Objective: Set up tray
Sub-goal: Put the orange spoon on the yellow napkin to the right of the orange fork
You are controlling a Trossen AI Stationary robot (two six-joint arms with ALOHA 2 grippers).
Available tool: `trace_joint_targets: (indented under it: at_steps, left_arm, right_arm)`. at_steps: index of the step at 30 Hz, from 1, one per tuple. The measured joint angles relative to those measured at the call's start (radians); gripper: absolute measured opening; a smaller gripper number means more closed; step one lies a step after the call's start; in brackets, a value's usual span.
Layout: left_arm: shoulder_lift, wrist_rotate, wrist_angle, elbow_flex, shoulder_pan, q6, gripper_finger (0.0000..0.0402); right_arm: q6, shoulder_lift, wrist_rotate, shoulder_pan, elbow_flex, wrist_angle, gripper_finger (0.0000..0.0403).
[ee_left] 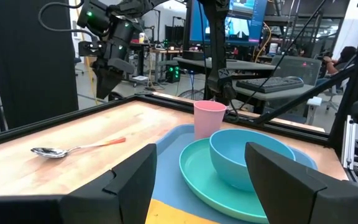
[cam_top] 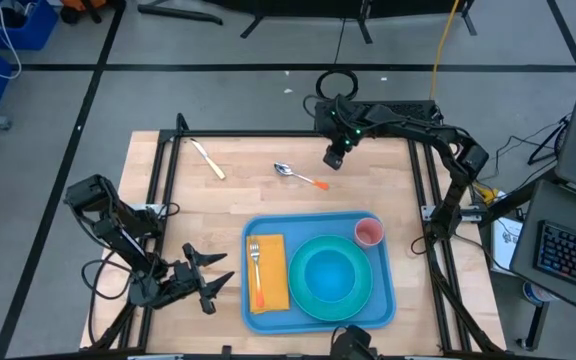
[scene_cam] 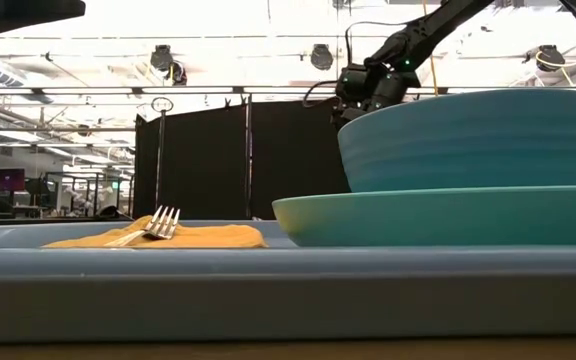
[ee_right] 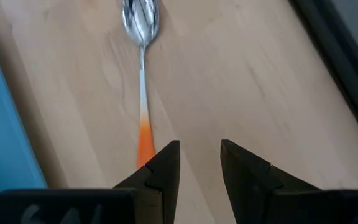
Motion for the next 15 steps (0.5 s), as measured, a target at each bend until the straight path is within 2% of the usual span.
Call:
trace_joint_targets:
  at_steps: [5,15]
  left_arm:
    - [0.0,0.0,0.0,0.0,0.0,0.0,0.025]
    - [0.0,0.0,-0.001,0.0,0.0,0.0,0.025]
  right_arm:
    - [-0.05,0.0,0.001,0.0,0.0,-0.059,0.0105]
    - [-0.047,0.049,0.001,0.035,0.0,-0.072,0.0105]
